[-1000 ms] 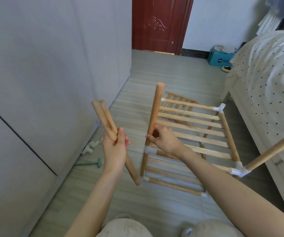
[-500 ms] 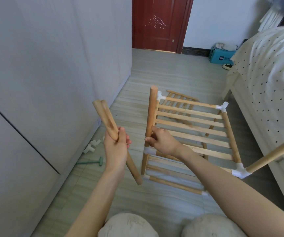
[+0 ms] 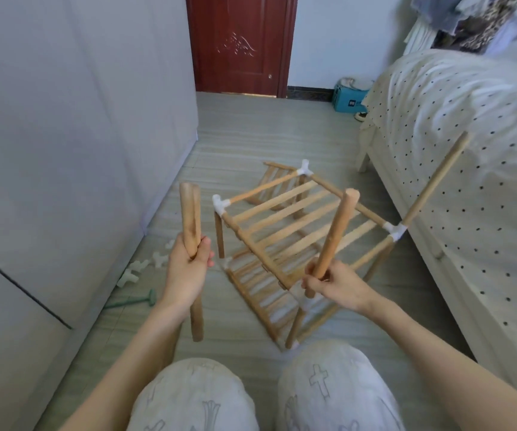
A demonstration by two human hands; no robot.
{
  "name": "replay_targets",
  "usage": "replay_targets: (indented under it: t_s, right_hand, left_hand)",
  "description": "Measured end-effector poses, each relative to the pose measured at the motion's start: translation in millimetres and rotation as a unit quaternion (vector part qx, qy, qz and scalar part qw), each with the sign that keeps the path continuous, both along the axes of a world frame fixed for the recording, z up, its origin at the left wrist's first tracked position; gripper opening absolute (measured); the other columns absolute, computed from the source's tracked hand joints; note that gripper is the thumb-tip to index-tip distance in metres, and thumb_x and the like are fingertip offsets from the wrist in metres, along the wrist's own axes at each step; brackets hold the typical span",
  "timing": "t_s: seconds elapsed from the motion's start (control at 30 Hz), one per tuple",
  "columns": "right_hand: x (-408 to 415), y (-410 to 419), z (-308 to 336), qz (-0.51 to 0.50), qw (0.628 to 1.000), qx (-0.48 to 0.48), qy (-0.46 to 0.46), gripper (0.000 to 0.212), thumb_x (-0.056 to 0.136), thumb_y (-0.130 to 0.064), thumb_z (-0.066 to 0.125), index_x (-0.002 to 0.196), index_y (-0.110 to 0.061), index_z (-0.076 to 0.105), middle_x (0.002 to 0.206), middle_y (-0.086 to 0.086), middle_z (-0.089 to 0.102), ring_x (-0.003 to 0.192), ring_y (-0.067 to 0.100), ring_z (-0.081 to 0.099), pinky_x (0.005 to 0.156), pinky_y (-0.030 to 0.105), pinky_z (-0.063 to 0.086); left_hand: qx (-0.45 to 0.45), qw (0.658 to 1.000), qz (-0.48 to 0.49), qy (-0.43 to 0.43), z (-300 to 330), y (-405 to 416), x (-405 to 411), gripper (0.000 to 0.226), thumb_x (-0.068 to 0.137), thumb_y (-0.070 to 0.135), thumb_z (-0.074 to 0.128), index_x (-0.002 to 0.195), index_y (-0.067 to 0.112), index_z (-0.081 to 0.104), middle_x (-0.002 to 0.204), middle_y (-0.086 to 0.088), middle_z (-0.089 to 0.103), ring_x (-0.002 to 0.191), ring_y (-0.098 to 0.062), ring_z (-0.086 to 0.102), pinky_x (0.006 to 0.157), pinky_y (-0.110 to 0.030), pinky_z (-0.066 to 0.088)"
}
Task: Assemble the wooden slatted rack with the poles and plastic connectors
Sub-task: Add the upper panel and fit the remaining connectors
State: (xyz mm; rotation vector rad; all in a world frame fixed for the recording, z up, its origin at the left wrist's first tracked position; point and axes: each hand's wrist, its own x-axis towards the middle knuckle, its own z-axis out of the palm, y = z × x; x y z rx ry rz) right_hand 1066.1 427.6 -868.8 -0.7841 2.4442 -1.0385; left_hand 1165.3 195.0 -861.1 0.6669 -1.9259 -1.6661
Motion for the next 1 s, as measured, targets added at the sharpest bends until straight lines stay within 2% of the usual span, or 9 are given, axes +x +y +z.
replay_targets:
  t_s: [0.1, 0.17, 0.23, 0.33, 0.5, 0.63, 0.77, 0.87, 1.0]
  right_hand:
    - [-2, 36, -8, -0.085, 0.996, -0.01, -0.017, 0.026, 0.094, -0.016, 0.052, 0.078, 0.002, 0.064, 0.066, -0.006, 0.065, 0.063, -0.002, 0.061, 0.064, 0.012, 0.045]
    - [-8, 55, -18, -0.165, 0.986, -0.028, -0.024, 0.032, 0.095, -0.02, 0.05, 0.078, 0.003, 0.063, 0.069, -0.002, 0.065, 0.061, 0.005, 0.06, 0.064, 0.019, 0.047]
    - [-17, 72, -30, -0.271, 0.961, -0.047, -0.027, 0.033, 0.095, -0.022, 0.051, 0.07, -0.001, 0.06, 0.064, 0.005, 0.058, 0.061, 0.017, 0.053, 0.063, 0.03, 0.043]
    - [-31, 89, -42, -0.392, 0.916, -0.08, -0.039, 0.03, 0.093, -0.019, 0.047, 0.081, 0.005, 0.061, 0.065, 0.007, 0.049, 0.066, 0.021, 0.047, 0.054, 0.029, 0.036]
    - [-54, 103, -48, -0.411, 0.908, -0.078, -0.012, 0.028, 0.094, -0.016, 0.043, 0.095, 0.008, 0.059, 0.077, 0.01, 0.053, 0.068, 0.017, 0.047, 0.058, 0.027, 0.038]
    - [-71, 109, -47, -0.419, 0.901, -0.108, -0.026, 0.027, 0.094, -0.015, 0.045, 0.092, 0.007, 0.06, 0.08, 0.012, 0.052, 0.074, 0.021, 0.047, 0.057, 0.027, 0.037]
    - [-72, 108, -43, -0.428, 0.896, -0.091, -0.073, 0.028, 0.097, -0.025, 0.042, 0.103, 0.0, 0.054, 0.084, 0.008, 0.052, 0.084, 0.022, 0.049, 0.06, 0.029, 0.037]
    - [-56, 107, -44, -0.412, 0.903, -0.01, -0.123, 0.047, 0.098, -0.037, 0.039, 0.122, 0.001, 0.05, 0.104, 0.011, 0.055, 0.097, 0.026, 0.053, 0.076, 0.03, 0.039]
    - [-23, 97, -43, -0.356, 0.91, 0.166, -0.134, 0.046, 0.098, -0.037, 0.034, 0.119, -0.002, 0.054, 0.109, 0.014, 0.059, 0.097, 0.029, 0.06, 0.079, 0.035, 0.05]
  left_hand:
    - [-0.082, 0.994, -0.046, -0.054, -13, 4, -8, 0.008, 0.096, 0.018, 0.05, 0.087, 0.019, 0.049, 0.076, -0.005, 0.061, 0.072, -0.02, 0.06, 0.067, -0.033, 0.046]
    - [-0.151, 0.982, -0.07, -0.086, -19, 6, -14, 0.008, 0.095, 0.018, 0.051, 0.088, 0.015, 0.049, 0.077, -0.007, 0.06, 0.077, -0.025, 0.058, 0.068, -0.033, 0.043]
    - [-0.215, 0.967, -0.086, -0.11, -22, 8, -22, 0.008, 0.095, 0.017, 0.051, 0.091, 0.01, 0.05, 0.077, -0.005, 0.057, 0.078, -0.022, 0.053, 0.064, -0.026, 0.032]
    - [-0.271, 0.948, -0.117, -0.121, -25, 8, -35, 0.004, 0.094, 0.013, 0.052, 0.093, 0.008, 0.051, 0.085, -0.011, 0.058, 0.082, -0.021, 0.052, 0.069, -0.026, 0.033]
    - [-0.33, 0.901, -0.207, -0.19, -37, 13, -41, 0.006, 0.095, 0.016, 0.05, 0.092, 0.015, 0.046, 0.071, 0.001, 0.054, 0.064, -0.012, 0.053, 0.051, -0.018, 0.034]
    - [-0.279, 0.921, -0.2, -0.183, -44, 19, -36, 0.011, 0.094, 0.023, 0.053, 0.094, 0.012, 0.054, 0.084, -0.01, 0.065, 0.079, -0.024, 0.062, 0.064, -0.025, 0.044]
    - [-0.23, 0.934, -0.19, -0.195, -45, 21, -32, 0.019, 0.094, 0.024, 0.054, 0.1, 0.006, 0.058, 0.09, -0.016, 0.066, 0.085, -0.027, 0.062, 0.073, -0.035, 0.046]
    - [-0.186, 0.948, -0.181, -0.183, -38, 22, -27, 0.014, 0.094, 0.023, 0.054, 0.098, 0.01, 0.059, 0.091, -0.01, 0.066, 0.089, -0.024, 0.062, 0.072, -0.028, 0.045]
    - [-0.146, 0.971, -0.149, -0.118, -12, 29, -19, 0.009, 0.094, 0.022, 0.053, 0.097, 0.017, 0.06, 0.084, 0.002, 0.061, 0.087, -0.018, 0.058, 0.069, -0.02, 0.04]
